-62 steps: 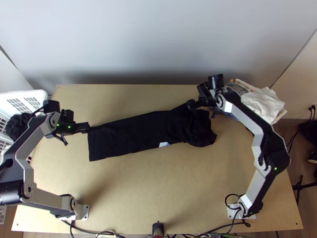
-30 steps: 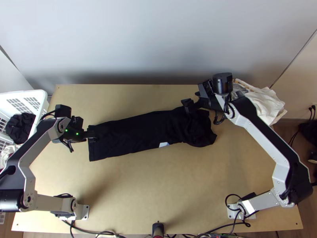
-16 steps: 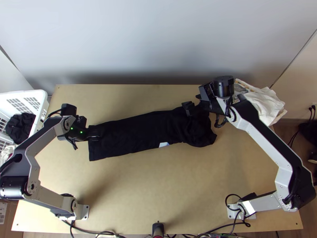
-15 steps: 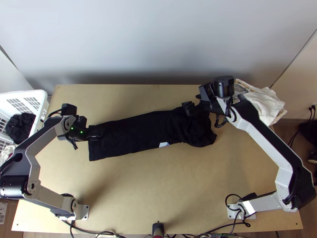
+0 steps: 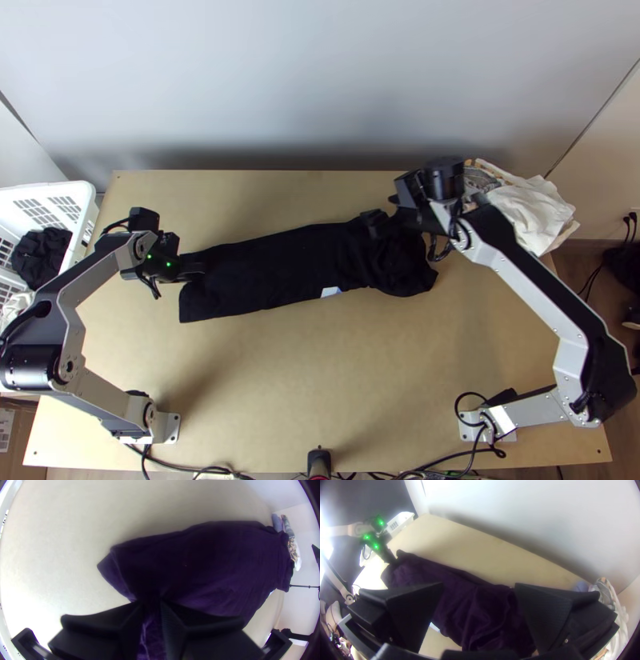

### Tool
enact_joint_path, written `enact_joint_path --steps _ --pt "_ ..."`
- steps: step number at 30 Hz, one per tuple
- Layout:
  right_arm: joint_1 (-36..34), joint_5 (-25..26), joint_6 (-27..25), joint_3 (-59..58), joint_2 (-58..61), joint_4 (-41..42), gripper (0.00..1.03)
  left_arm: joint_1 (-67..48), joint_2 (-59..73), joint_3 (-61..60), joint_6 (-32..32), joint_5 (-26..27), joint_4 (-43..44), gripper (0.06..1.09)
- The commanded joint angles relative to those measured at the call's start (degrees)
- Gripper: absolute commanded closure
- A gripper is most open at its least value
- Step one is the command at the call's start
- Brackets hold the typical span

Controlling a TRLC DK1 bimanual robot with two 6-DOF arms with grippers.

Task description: Fold the t-shirt

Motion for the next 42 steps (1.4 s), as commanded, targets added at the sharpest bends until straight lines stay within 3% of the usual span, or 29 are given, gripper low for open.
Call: enact_joint_path --steps 1,16,29,33,42 --pt "3.2 0.0 -0.1 0.3 2.1 0.3 0.05 0.5 -2.8 0.3 -0.1 0.9 -0.2 1.05" --pt "3.6 0.0 0.9 0.5 1.8 0.2 0.05 15.1 -6.3 4.7 5.2 4.1 -4.5 1.05" --pt "2.3 0.0 1.3 -1.8 -1.6 -0.4 0.05 29.6 0.9 20.2 14.0 6.1 -14.2 1.05" --pt "1.9 0.0 1.6 -2.9 -2.9 -0.4 0.05 27.4 0.9 22.7 13.8 7.2 -17.8 1.05" --pt "0.6 0.0 2.3 -5.3 -5.8 -0.4 0.05 11.6 0.1 26.7 7.0 7.7 -21.0 1.05"
